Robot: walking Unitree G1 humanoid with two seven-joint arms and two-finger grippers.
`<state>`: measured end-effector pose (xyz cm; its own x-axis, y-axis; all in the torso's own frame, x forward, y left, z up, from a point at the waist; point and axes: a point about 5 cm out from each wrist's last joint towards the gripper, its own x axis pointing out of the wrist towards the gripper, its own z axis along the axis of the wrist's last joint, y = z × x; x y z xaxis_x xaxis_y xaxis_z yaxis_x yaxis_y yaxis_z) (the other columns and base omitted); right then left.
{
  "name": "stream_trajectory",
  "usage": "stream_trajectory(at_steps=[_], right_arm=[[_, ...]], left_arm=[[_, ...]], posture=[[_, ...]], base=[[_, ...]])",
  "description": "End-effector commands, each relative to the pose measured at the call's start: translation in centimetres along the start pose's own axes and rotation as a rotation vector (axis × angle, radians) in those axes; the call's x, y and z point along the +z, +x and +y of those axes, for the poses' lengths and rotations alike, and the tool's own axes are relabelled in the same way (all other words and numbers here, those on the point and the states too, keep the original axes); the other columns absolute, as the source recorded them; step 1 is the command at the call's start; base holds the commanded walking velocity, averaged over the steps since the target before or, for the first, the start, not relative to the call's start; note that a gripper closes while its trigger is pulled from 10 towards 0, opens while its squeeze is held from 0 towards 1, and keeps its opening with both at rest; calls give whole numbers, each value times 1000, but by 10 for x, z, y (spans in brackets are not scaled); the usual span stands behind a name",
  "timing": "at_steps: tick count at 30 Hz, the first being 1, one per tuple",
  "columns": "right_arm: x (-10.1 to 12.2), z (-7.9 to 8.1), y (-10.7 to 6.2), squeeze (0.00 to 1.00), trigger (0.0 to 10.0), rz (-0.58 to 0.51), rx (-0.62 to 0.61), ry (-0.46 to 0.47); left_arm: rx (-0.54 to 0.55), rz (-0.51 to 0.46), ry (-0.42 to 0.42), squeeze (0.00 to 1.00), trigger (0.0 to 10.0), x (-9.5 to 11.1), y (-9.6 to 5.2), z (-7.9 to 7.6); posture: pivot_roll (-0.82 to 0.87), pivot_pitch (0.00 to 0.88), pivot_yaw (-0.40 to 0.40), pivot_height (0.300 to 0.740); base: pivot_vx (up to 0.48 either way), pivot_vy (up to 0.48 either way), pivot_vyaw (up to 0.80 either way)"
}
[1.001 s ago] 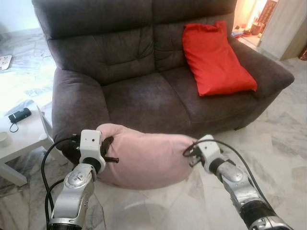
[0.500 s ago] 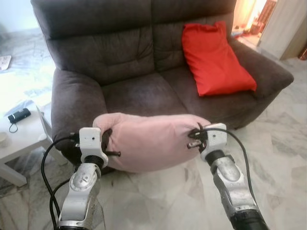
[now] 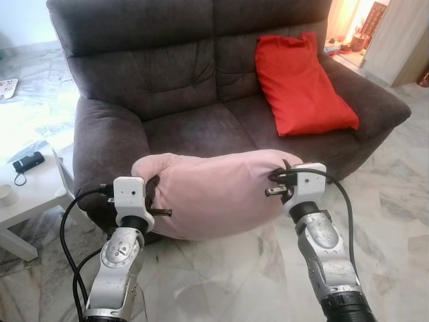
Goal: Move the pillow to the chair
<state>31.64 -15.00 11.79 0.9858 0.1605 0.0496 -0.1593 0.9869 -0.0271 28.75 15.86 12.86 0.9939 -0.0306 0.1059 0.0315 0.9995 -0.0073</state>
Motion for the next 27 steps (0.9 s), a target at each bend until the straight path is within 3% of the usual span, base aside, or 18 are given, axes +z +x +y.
stream_trajectory(at_steps=[1,6,16,27], right_arm=[[24,-1,4,0,10000,-110,-15,2],[28,0,6,0,10000,-119,4,15],[30,4,8,0,10000,-117,18,8],[35,9,8,0,10000,-143,55,-15]], left_arm=[[22,-82,12,0,10000,16,3,3],[30,-80,14,0,10000,15,3,3],[34,-79,15,0,10000,15,3,5],[33,-85,13,0,10000,16,4,4]], posture=[[71,27,-30,740],[74,40,-35,740],[73,48,-36,740],[70,54,-41,740]], base=[[240,0,513],[273,0,608],[287,0,0],[295,0,409]])
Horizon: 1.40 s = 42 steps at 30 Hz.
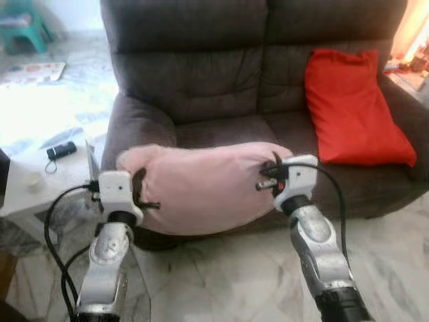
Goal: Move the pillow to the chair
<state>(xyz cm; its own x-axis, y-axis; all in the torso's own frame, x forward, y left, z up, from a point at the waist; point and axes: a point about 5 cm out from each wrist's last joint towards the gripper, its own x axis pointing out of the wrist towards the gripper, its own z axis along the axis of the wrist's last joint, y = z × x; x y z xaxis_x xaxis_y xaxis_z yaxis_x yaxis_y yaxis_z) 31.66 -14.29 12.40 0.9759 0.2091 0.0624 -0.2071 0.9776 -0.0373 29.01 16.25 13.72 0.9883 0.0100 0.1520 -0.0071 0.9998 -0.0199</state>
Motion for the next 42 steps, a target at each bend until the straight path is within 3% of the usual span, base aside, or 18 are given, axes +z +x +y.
stream_trajectory(at_steps=[1,11,17,23,29,42], right_arm=[[29,1,7,0,10000,-129,9,-16],[31,6,8,0,10000,-139,33,4],[39,6,10,0,10000,-171,35,28],[63,10,13,0,10000,-275,51,43],[73,14,16,0,10000,-306,75,42],[71,18,14,0,10000,-295,95,59]], left_arm=[[-7,-39,20,0,10000,8,1,0],[-1,-50,21,0,10000,10,2,0],[-4,-78,20,0,10000,19,4,0],[-7,-193,39,0,10000,54,12,2],[-1,-279,57,0,10000,82,19,4],[0,-263,67,0,10000,85,19,6]], posture=[[70,54,-41,740],[72,50,-47,740],[72,47,-48,740],[74,42,-45,740],[74,39,-43,740],[74,45,-42,740]], base=[[292,0,788],[294,0,788],[296,0,0],[296,0,0],[296,0,0],[296,0,259]])
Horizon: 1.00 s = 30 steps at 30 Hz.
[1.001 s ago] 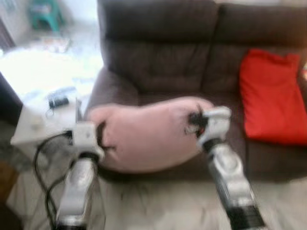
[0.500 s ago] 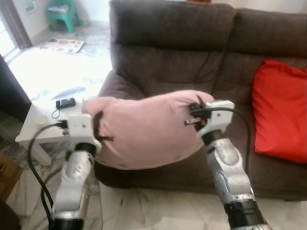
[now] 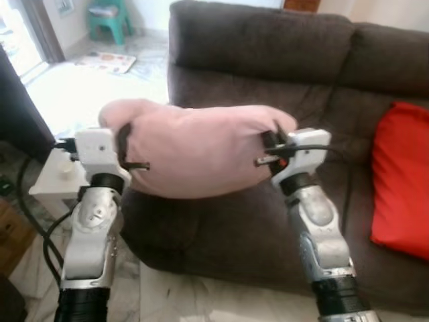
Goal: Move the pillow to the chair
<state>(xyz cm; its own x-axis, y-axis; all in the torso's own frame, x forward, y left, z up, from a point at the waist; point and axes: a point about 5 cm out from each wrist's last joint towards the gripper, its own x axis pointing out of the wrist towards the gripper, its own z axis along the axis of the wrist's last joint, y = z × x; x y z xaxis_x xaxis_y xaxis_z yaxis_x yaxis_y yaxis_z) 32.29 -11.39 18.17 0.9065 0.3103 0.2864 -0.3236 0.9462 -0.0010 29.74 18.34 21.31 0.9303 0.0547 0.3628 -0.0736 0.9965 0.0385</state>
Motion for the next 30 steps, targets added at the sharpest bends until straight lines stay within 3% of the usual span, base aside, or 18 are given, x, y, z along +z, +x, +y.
stream_trajectory(at_steps=[1,28,30], right_arm=[[14,-6,0,0,10000,-65,-15,-3],[9,-8,3,0,10000,-20,-34,20],[7,-8,3,0,10000,-10,-44,27]], left_arm=[[-46,-45,-14,0,10000,11,2,-12],[-77,-18,-22,0,10000,9,1,-17],[-81,-15,-23,0,10000,9,1,-17]], posture=[[74,45,-42,740],[77,55,-45,740],[77,55,-45,740]], base=[[296,0,0],[295,0,0],[292,0,-781]])
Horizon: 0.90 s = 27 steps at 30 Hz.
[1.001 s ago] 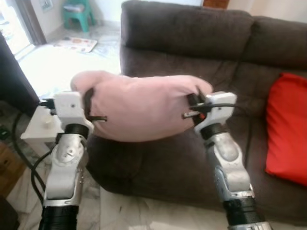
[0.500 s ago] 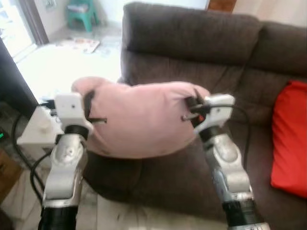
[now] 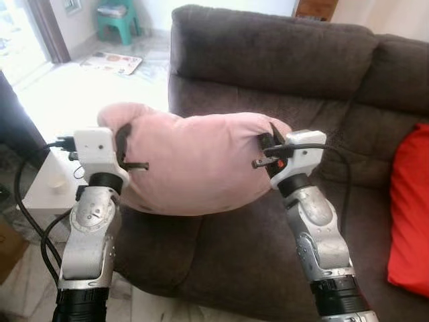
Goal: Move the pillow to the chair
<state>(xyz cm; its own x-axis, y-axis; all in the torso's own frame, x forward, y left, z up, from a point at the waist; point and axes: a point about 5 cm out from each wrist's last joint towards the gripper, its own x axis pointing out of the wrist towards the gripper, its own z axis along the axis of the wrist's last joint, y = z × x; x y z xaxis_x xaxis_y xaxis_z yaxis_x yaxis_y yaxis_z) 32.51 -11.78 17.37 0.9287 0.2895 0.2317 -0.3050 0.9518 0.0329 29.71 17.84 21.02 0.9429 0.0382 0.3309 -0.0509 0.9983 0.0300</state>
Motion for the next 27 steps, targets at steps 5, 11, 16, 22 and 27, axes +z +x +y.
stream_trajectory(at_steps=[5,11,16,22,27], right_arm=[[17,-2,4,0,10000,-85,-6,-9],[15,-6,5,0,10000,-60,-33,-28],[11,-15,7,0,10000,-30,-83,-56],[7,-22,15,0,10000,-3,-103,-74],[-1,-24,29,0,10000,81,-75,-168]], left_arm=[[-78,-38,-6,0,10000,9,2,-14],[-149,27,-64,0,10000,1,1,-22],[-273,125,-181,0,10000,-13,-8,-36],[-338,175,-210,0,10000,-18,-15,-46],[-403,167,-307,0,10000,-10,-15,-55]], posture=[[79,52,-45,740],[79,46,-43,740],[78,41,-43,740],[72,35,-42,740],[80,41,-43,740]], base=[[295,0,-286],[47,0,0],[0,0,0],[0,0,0],[0,0,0]])
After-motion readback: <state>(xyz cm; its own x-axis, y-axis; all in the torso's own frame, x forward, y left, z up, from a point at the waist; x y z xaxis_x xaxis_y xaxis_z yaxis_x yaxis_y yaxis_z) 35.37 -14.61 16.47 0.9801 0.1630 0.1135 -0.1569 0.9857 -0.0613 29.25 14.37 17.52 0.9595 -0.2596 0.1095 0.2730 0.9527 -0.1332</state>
